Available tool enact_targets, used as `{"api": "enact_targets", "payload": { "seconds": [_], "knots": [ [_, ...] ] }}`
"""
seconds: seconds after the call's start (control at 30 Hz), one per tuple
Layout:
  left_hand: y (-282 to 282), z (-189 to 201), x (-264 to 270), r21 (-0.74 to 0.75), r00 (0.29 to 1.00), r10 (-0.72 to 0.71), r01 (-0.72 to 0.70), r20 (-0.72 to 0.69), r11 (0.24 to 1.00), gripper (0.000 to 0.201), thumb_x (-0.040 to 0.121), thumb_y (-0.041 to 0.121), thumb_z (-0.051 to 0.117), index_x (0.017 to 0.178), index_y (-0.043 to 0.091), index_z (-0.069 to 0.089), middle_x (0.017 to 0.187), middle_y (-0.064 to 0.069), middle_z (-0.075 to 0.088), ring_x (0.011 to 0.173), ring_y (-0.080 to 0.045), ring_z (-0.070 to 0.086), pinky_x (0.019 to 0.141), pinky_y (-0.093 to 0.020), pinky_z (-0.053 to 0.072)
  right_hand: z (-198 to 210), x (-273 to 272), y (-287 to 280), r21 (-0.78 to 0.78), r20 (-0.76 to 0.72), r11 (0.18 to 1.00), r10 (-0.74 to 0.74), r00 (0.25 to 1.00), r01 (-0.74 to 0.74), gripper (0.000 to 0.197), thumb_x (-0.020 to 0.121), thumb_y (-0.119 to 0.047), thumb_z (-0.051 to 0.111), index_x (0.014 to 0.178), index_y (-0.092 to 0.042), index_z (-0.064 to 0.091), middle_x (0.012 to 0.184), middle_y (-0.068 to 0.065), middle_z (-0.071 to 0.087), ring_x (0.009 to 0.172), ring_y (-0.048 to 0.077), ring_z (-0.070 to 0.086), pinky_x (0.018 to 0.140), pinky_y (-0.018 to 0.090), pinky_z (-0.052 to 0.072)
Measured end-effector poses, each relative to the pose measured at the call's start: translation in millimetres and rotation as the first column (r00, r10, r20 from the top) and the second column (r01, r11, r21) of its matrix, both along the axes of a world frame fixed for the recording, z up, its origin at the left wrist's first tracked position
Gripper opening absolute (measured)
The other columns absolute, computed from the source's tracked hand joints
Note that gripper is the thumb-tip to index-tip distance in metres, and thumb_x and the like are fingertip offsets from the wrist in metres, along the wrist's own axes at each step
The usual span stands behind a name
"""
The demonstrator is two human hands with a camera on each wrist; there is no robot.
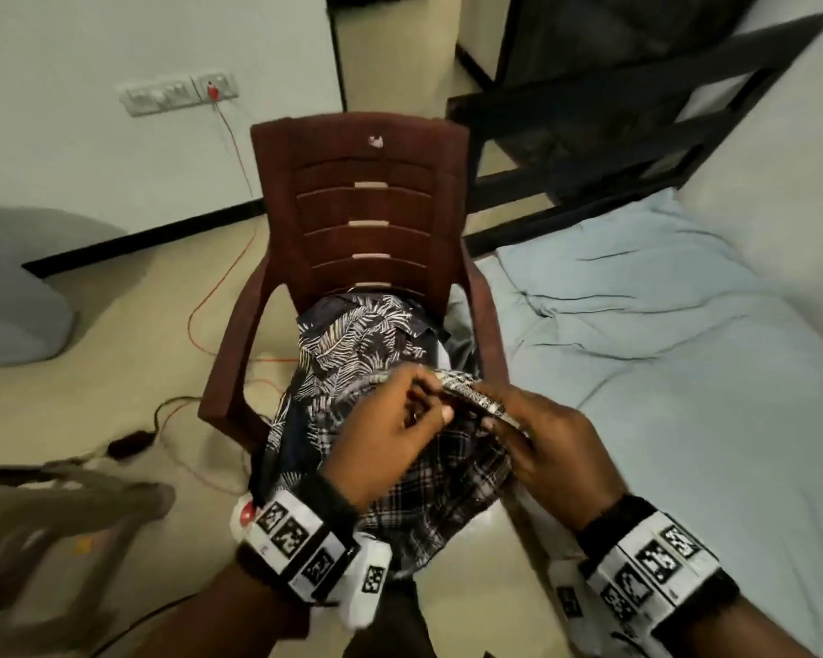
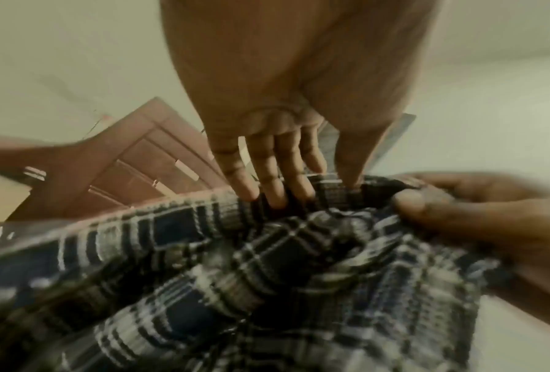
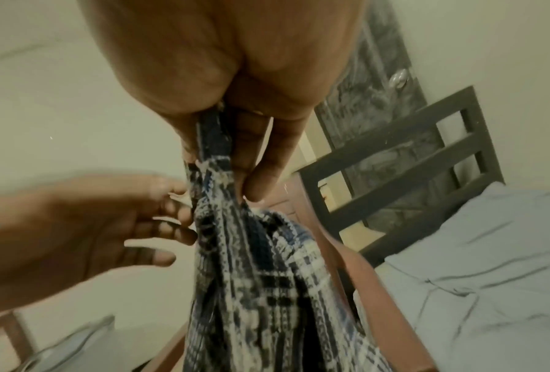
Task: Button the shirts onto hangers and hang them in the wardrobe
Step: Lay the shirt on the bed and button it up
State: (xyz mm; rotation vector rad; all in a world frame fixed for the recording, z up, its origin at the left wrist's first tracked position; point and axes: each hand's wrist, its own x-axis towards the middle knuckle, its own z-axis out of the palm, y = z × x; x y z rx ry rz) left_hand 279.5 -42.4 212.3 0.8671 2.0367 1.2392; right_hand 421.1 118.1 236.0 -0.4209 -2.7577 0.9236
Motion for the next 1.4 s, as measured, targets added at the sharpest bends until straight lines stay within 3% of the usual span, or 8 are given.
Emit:
{"api": "enact_targets", "payload": {
  "seconds": [0.23, 0.37, 0.63, 0.83, 1.07, 1.17, 1.33, 1.4],
  "knots": [
    [37, 41, 83, -0.282, 0.823, -0.383, 0.283, -0.42, 0.917, 0.042, 0.082, 0.064, 0.045, 0.116, 0.041, 0.054, 0.109, 0.007, 0.07, 0.102, -0.019, 0.065, 0.084, -0.037, 0.051, 128, 158, 38, 0.063, -0.173, 0.991, -0.105, 0.979, 0.118, 0.022, 0.096, -0.022, 0.065, 0.114, -0.033, 0.066, 0.098, -0.018, 0.072, 0.087, 0.001, 0.067, 0.075, 0.029, 0.054],
    [71, 39, 150, -0.371, 0.729, -0.5, 0.352, -0.467, 0.859, 0.031, 0.096, 0.04, 0.056, 0.122, 0.026, 0.063, 0.113, -0.003, 0.073, 0.105, -0.026, 0.066, 0.08, -0.038, 0.05, 159, 251, 59, 0.032, -0.308, 0.967, -0.23, 0.923, 0.252, 0.016, 0.095, -0.02, 0.067, 0.11, -0.025, 0.07, 0.096, -0.015, 0.073, 0.089, 0.003, 0.068, 0.077, 0.029, 0.053],
    [132, 66, 238, -0.075, 0.822, -0.296, 0.298, -0.486, 0.952, 0.021, 0.1, 0.037, 0.054, 0.095, 0.017, 0.057, 0.085, -0.002, 0.062, 0.085, -0.028, 0.061, 0.071, -0.037, 0.039, 180, 404, 109, 0.037, -0.395, 0.776, -0.568, 0.722, 0.63, 0.013, 0.09, -0.017, 0.072, 0.101, -0.023, 0.071, 0.088, -0.016, 0.068, 0.08, 0.001, 0.062, 0.074, 0.022, 0.049],
    [207, 163, 273, 0.094, 0.516, -0.166, 0.44, -0.841, 0.893, 0.022, 0.096, 0.036, 0.065, 0.093, 0.014, 0.062, 0.089, -0.008, 0.06, 0.082, -0.031, 0.058, 0.065, -0.038, 0.041, 194, 507, 157, 0.344, -0.367, 0.429, -0.757, 0.54, 0.835, 0.012, 0.083, -0.021, 0.074, 0.093, -0.015, 0.074, 0.111, 0.007, 0.069, 0.107, 0.03, 0.061, 0.09, 0.031, 0.04],
    [318, 193, 308, -0.325, 0.063, -0.542, 0.741, -0.838, 0.588, 0.021, 0.088, 0.037, 0.075, 0.091, 0.016, 0.07, 0.084, -0.005, 0.067, 0.08, -0.032, 0.066, 0.069, -0.042, 0.053, 208, 555, 188, 0.424, -0.345, 0.187, -0.871, 0.349, 0.886, 0.018, 0.094, -0.025, 0.06, 0.106, -0.012, 0.063, 0.099, 0.022, 0.07, 0.092, 0.043, 0.064, 0.079, 0.047, 0.052],
    [363, 178, 324, -0.384, 0.156, -0.713, 0.754, -0.684, 0.533, 0.017, 0.096, 0.026, 0.065, 0.084, 0.015, 0.062, 0.073, -0.001, 0.06, 0.074, -0.028, 0.06, 0.065, -0.036, 0.045, 202, 553, 206, 0.402, -0.204, 0.171, -0.941, 0.27, 0.899, 0.018, 0.093, -0.027, 0.062, 0.103, -0.012, 0.064, 0.099, 0.023, 0.07, 0.093, 0.044, 0.063, 0.078, 0.044, 0.049],
    [416, 165, 356, -0.067, 0.597, -0.792, 0.792, -0.124, 0.607, 0.028, 0.101, 0.021, 0.054, 0.074, 0.015, 0.051, 0.061, 0.003, 0.047, 0.054, -0.017, 0.042, 0.047, -0.025, 0.033, 184, 548, 240, 0.057, -0.116, 0.216, -0.968, 0.221, 0.975, 0.031, 0.079, -0.039, 0.057, 0.073, -0.01, 0.065, 0.069, 0.003, 0.066, 0.072, 0.026, 0.062, 0.067, 0.037, 0.046],
    [429, 170, 374, 0.065, 0.585, -0.803, 0.802, 0.113, 0.593, 0.032, 0.103, 0.021, 0.052, 0.072, 0.017, 0.046, 0.056, 0.006, 0.042, 0.048, -0.013, 0.038, 0.043, -0.022, 0.031, 175, 538, 246, -0.21, -0.135, 0.27, -0.96, 0.245, 0.94, 0.025, 0.081, -0.027, 0.058, 0.072, -0.006, 0.068, 0.066, 0.004, 0.066, 0.064, 0.017, 0.059, 0.062, 0.036, 0.047]
  ]
}}
